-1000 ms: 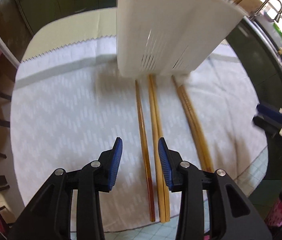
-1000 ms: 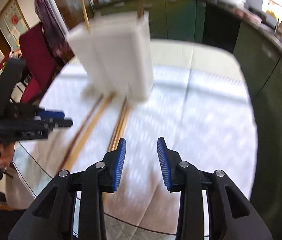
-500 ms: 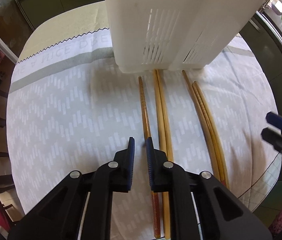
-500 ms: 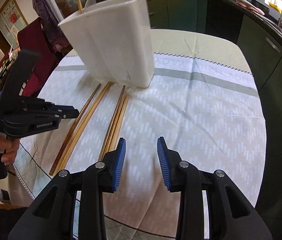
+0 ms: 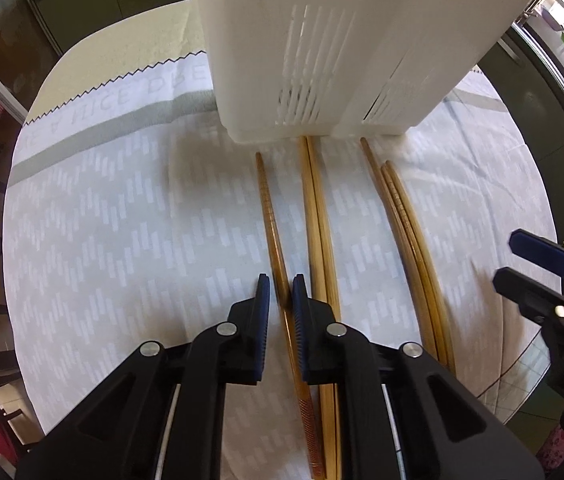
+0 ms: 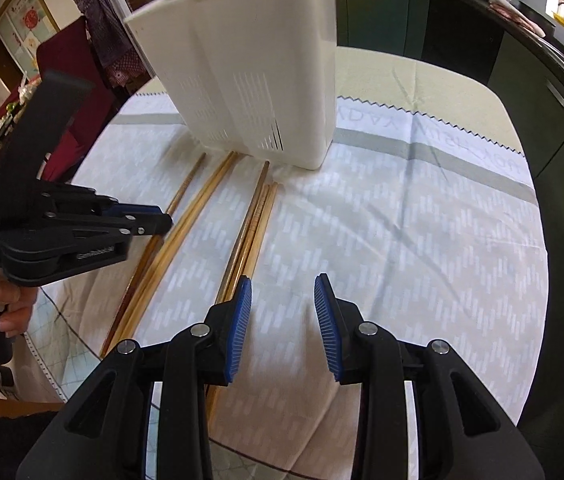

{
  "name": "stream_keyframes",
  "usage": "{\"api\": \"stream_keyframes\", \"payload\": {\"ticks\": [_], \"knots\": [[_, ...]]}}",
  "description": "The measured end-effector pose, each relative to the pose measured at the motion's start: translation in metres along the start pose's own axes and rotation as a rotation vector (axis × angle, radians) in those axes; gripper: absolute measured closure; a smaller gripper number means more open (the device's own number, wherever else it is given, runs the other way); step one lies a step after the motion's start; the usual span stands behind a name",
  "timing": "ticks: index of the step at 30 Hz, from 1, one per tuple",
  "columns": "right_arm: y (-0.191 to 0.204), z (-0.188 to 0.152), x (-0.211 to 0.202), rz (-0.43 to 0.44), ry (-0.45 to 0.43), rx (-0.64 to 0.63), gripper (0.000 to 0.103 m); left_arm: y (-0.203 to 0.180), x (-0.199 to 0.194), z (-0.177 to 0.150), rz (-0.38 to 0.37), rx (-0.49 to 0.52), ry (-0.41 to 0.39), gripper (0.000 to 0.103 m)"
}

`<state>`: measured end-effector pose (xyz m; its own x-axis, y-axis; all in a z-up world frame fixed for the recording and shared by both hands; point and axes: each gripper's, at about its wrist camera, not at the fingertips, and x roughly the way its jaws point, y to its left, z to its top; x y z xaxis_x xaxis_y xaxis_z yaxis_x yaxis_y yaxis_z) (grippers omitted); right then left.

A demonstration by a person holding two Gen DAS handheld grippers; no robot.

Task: Organize utensils
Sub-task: 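Lower both tools to the remaining chopsticks on the cloth, then grasp a chopstick with the left tool while the right tool grasps another, lift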

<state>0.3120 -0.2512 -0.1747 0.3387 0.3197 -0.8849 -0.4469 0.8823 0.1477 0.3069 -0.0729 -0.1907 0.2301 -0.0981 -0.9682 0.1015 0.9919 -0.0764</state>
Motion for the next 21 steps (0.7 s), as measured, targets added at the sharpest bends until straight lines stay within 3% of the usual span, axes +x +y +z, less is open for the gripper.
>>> {"api": "stream_keyframes", "payload": {"ticks": [11, 19, 21], "knots": [[0.012, 0.012, 0.037, 0.009, 0.073, 0.006, 0.075, 0.038, -0.010, -0.022, 0.017, 0.010, -0.003, 0.094], [0.026, 0.018, 0.049, -0.042, 0.106, -0.021, 0.075, 0.036, -0.011, -0.026, 0.031, 0.029, -0.020, 0.094], [0.029, 0.019, 0.049, -0.090, 0.109, -0.042, 0.075, 0.037, -0.011, -0.027, 0.023, 0.027, -0.021, 0.094]]}}
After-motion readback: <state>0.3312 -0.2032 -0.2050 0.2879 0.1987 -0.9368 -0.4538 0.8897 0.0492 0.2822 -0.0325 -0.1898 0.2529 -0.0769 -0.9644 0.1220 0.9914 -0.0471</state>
